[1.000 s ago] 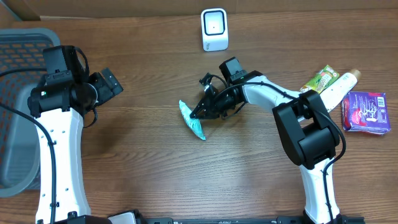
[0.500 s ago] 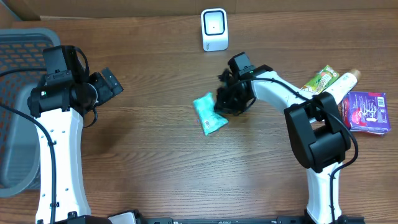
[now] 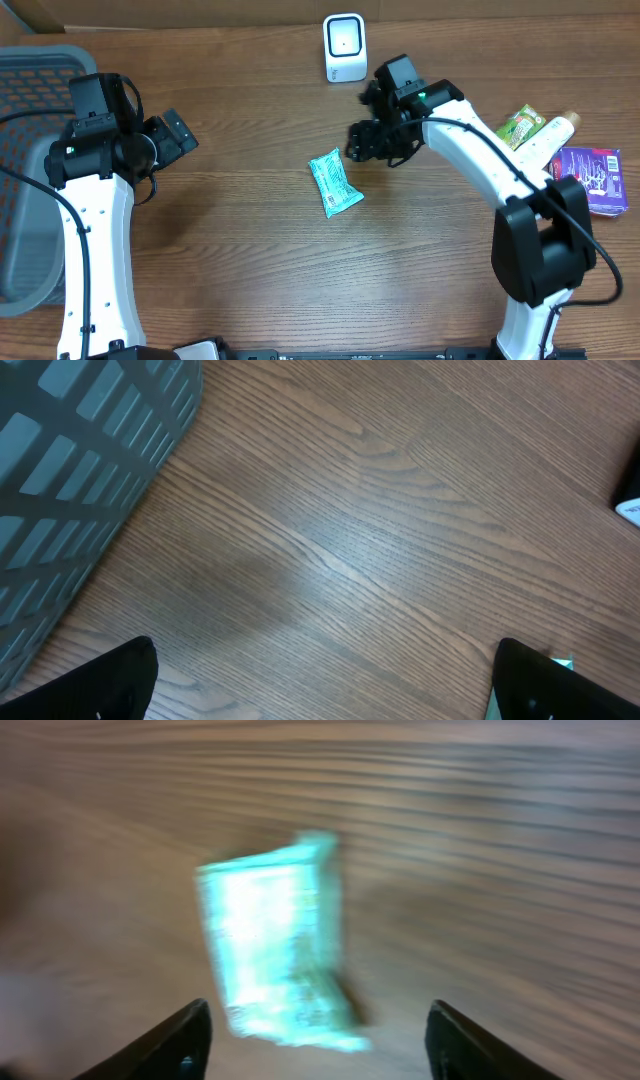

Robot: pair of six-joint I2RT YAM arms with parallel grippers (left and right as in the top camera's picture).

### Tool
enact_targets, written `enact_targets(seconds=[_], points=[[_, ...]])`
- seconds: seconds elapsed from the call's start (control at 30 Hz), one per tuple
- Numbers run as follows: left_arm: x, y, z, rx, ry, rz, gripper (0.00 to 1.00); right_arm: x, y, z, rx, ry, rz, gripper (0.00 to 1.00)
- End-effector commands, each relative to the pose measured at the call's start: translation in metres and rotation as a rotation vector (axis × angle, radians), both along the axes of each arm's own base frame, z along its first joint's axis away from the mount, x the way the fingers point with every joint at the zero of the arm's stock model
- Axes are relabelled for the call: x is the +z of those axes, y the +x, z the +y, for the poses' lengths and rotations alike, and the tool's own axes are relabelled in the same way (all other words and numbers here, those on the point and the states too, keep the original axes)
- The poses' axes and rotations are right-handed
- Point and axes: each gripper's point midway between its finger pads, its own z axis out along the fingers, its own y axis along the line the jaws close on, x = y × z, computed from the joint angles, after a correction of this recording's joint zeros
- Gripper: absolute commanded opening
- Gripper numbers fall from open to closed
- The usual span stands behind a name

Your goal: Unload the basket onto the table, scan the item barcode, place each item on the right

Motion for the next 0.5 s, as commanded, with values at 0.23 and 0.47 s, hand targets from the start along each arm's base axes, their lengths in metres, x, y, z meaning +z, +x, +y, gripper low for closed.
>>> enact_targets(seconds=[0.23,0.47], points=[[0.004,0.003,0.002,0.017,0.008,-0.011,1.0,-0.01,-0.071,0.092,0.238,0.039,0.038,0.62],[0.004,0.003,0.002,0.017,0.008,-0.011,1.0,-0.055,-0.076,0.094,0.203,-0.15,0.015,0.61]])
